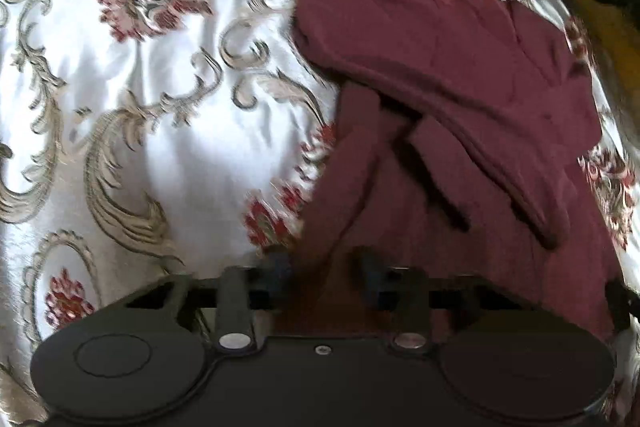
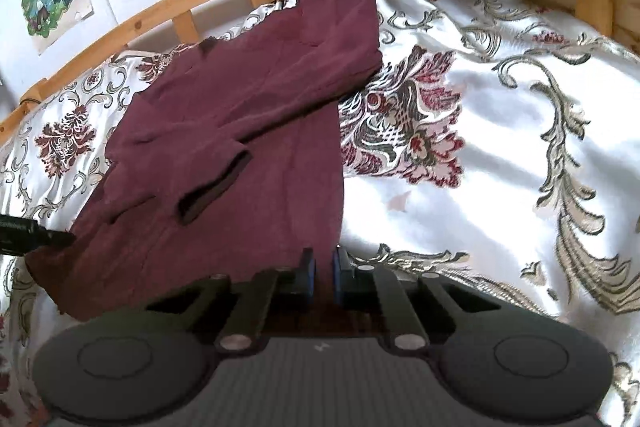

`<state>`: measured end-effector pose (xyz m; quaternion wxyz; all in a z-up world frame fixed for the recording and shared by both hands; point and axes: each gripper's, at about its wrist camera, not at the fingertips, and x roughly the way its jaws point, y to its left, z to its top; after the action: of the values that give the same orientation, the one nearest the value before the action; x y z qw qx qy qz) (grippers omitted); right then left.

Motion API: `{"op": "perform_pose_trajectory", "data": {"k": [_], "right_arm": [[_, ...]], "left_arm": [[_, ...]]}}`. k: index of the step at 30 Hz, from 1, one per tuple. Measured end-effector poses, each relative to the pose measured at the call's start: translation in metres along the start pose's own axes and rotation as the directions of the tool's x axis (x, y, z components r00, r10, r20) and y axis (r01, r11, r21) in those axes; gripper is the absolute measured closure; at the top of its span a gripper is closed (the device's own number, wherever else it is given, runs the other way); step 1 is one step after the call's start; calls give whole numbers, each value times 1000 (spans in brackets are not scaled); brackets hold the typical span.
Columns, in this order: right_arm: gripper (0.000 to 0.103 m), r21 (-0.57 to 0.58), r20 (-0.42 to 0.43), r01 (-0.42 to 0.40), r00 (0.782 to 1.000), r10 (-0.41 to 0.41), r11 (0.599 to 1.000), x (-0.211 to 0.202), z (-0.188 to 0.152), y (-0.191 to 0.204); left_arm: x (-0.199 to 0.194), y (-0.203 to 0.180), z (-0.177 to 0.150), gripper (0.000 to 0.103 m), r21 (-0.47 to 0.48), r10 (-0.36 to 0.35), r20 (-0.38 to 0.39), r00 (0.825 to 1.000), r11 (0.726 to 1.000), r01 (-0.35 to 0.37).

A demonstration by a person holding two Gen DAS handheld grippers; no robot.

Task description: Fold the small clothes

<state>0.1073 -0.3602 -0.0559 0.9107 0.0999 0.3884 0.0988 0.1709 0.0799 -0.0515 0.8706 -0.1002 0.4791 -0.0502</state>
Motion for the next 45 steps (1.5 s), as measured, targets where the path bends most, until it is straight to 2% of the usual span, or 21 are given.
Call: {"op": "perform_pose_trajectory", "data": {"k": [3, 8, 11, 15, 17, 23, 27, 29, 30, 31, 33, 34, 35, 36, 37, 38, 39, 40, 41, 45], "right_arm": [[93, -34, 3, 8, 1000, -8, 999, 1, 1, 4], [96, 10, 22, 18, 1000, -18, 1000, -8, 2, -5], [97, -11, 58, 42, 997, -41, 999, -17, 2, -4], [99, -73, 106, 102, 990, -94, 992, -26, 2, 4], [99, -67, 105, 114, 989, -106, 991, -27, 2, 3], [99, -29, 60, 102, 993, -100, 994, -17, -1, -2], [99, -24, 51, 98, 994, -96, 995, -15, -2, -1], [98, -6, 45, 85, 995, -84, 996, -14, -3, -3], [95, 6, 42, 76, 996, -76, 997, -14, -3, -4], [89, 15, 41, 64, 997, -64, 998, -14, -3, -4], [85, 18, 43, 49, 998, -50, 999, -13, -2, -4], [79, 17, 43, 38, 998, -39, 999, -13, -2, -4], [69, 18, 42, 26, 999, -27, 999, -13, -3, -3], [64, 18, 37, 12, 999, -13, 1000, -12, -3, -1], [57, 12, 30, 0, 1000, -1, 1000, -10, -4, 0], [54, 0, 21, -7, 1000, 7, 1000, -7, -4, 3], [54, -21, 13, 2, 1000, -2, 1000, -5, -5, 6], [70, -47, 12, 25, 1000, -24, 999, -3, -5, 9], [95, -77, 17, 46, 999, -45, 996, -3, -4, 11], [97, -65, 77, 33, 997, -28, 997, -24, 7, 6]], "left_arm": [[-2, -1, 0, 76, -29, -3, 6, 1000, 1000, 3], [-10, 11, 1, 72, -122, -28, 29, 999, 992, 31], [-13, 17, 0, 64, -152, -28, 37, 999, 988, 34], [-16, 33, -3, 60, -244, -80, 58, 995, 965, 92], [-16, 39, -4, 60, -273, -95, 68, 993, 956, 110], [-9, 39, 1, 60, -246, -93, 64, 994, 963, 106], [-7, 50, 6, 60, -303, -111, 92, 990, 944, 134], [-6, 50, 8, 60, -295, -116, 92, 989, 945, 139], [-4, 46, 9, 60, -271, -119, 80, 990, 953, 136], [-2, 42, 10, 60, -242, -120, 66, 991, 961, 132], [2, 32, 10, 60, -183, -114, 40, 993, 976, 120], [4, 27, 9, 61, -160, -107, 32, 994, 981, 111], [6, 23, 8, 65, -148, -102, 26, 994, 983, 105], [8, 19, 7, 73, -137, -99, 17, 995, 985, 101], [9, 15, 6, 77, -121, -90, 10, 996, 989, 90], [9, 11, 5, 86, -98, -70, 12, 998, 993, 70], [7, 4, 4, 98, -60, -41, 19, 999, 997, 42], [4, -2, 5, 98, -29, -17, 29, 999, 999, 18], [0, -7, 5, 99, -13, 1, 44, 999, 1000, 0], [-34, -16, 4, 100, 13, 33, 134, 990, 999, -35]]}}
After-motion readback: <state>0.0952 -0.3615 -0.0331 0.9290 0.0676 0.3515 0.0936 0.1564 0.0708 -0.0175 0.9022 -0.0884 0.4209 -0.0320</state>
